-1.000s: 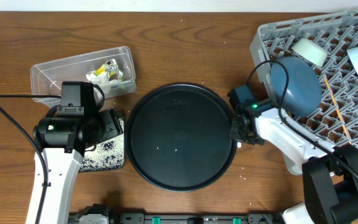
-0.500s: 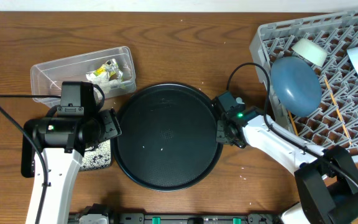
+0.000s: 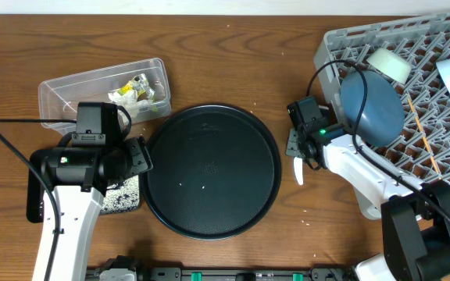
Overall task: Sort waste into correct bins and load items into the dishwasher rack
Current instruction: 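Grasp the white spoon with the right gripper and lift it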
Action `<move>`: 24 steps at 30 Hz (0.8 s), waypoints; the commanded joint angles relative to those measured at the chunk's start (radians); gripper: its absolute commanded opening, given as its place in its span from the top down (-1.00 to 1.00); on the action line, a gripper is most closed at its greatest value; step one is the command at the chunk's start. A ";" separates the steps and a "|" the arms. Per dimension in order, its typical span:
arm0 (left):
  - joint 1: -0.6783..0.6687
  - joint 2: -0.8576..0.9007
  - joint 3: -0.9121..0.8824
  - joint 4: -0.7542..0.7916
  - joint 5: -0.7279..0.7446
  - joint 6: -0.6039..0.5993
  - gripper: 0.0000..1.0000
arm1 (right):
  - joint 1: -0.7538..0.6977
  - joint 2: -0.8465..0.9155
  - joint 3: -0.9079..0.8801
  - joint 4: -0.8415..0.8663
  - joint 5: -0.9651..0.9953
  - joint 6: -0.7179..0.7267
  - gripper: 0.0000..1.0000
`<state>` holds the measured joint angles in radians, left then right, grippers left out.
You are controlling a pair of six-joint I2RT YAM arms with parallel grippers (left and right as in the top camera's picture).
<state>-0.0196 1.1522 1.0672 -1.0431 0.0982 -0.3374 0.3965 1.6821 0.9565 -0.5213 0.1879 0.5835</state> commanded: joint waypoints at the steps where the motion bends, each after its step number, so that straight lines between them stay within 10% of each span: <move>1: 0.005 0.004 0.017 -0.003 -0.002 -0.001 -0.36 | -0.003 0.005 0.012 0.013 0.018 -0.056 -0.02; 24: 0.005 0.004 0.017 -0.004 -0.002 -0.001 -0.37 | 0.002 0.124 -0.005 0.045 0.048 -0.069 -0.04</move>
<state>-0.0196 1.1522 1.0672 -1.0435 0.0982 -0.3374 0.3965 1.7721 0.9562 -0.4858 0.2180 0.5289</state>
